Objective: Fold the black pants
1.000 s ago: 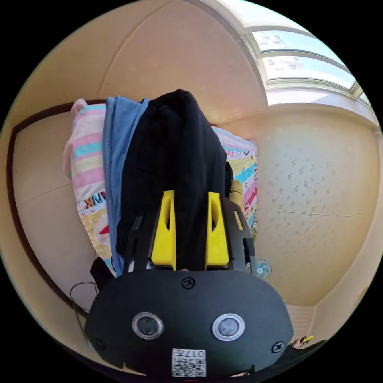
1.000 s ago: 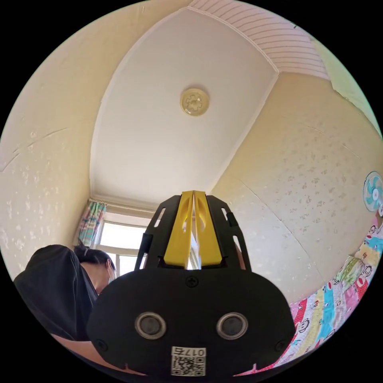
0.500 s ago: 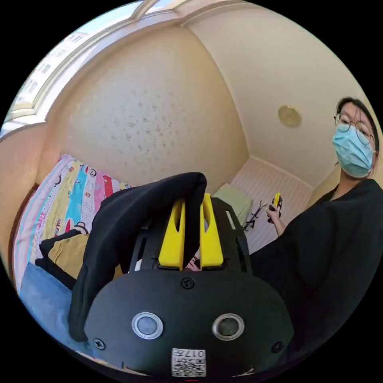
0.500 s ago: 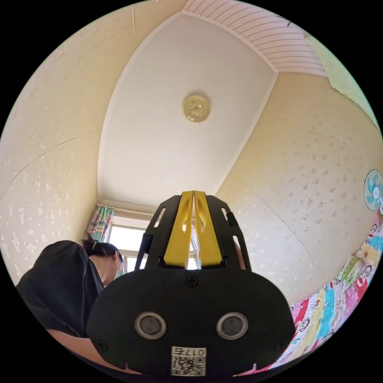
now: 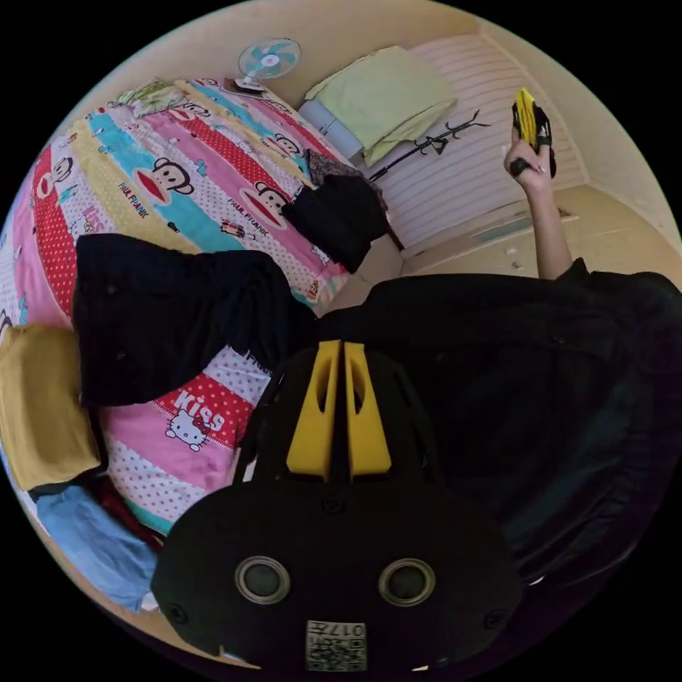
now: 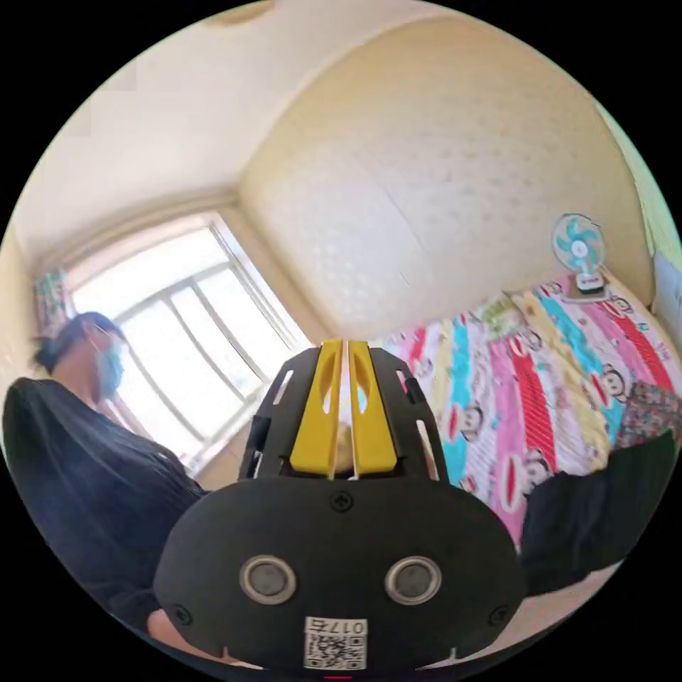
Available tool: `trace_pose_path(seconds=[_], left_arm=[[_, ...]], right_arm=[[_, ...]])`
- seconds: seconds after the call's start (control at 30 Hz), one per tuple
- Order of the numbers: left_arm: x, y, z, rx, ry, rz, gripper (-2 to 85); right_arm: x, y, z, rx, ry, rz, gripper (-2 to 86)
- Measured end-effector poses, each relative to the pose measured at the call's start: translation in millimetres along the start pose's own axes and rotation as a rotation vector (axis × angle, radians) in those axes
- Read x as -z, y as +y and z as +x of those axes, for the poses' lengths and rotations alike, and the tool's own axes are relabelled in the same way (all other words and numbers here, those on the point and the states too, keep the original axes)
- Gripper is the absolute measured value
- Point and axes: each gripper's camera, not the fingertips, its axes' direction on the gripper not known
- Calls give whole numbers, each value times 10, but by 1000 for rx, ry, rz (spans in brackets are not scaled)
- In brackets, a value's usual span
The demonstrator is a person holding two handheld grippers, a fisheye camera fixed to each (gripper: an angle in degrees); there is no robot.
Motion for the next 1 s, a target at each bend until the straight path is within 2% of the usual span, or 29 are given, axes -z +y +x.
trace_pose_path(seconds=[0.03, 0.07, 0.17, 0.23, 0.3, 0.43, 0.6, 0.73, 0.8, 0.87, 0.9, 0.93, 1.0], left_arm=[[48, 108, -166, 54, 64, 49, 0], [69, 171, -256, 81, 94, 77, 1], [132, 569, -790, 257, 180, 273, 20], [55, 963, -1353, 534, 158, 422, 56], [-62, 1208, -1738, 705, 142, 496, 74], [-328, 1316, -2412, 930, -40, 516, 92], [-561, 994, -2971, 954, -236, 560, 95], [-922, 776, -3545, 1042, -240, 590, 91], [-1070, 746, -3761, 1085, -204, 624, 72], [-1155, 800, -3900, 1144, -147, 684, 64], [-1159, 855, -3927, 1157, -124, 713, 57], [-1135, 897, -3916, 1136, -103, 729, 51], [-1016, 920, -3792, 1035, -90, 754, 43]], right_arm=[[-525, -24, -25, 18, 158, -218, 52], [-1068, -4, -35, 55, 228, -404, 63], [-2340, 122, -5, 87, 220, -680, 74], [-2987, 175, 31, 66, 145, -754, 76], [-3553, 202, 99, 24, 79, -807, 78], [-4662, 203, 293, 20, 88, -911, 92], [-5858, 209, 675, 139, 266, -1056, 120], [-6698, 140, 1157, 184, 378, -1068, 129], [-6992, 211, 1417, 136, 429, -1129, 126], [-7242, 490, 1762, -24, 476, -1312, 103], [-7260, 577, 1810, -59, 457, -1355, 93], [-7224, 712, 1832, -113, 356, -1382, 68], [-6980, 733, 1743, -135, 309, -1262, 50]])
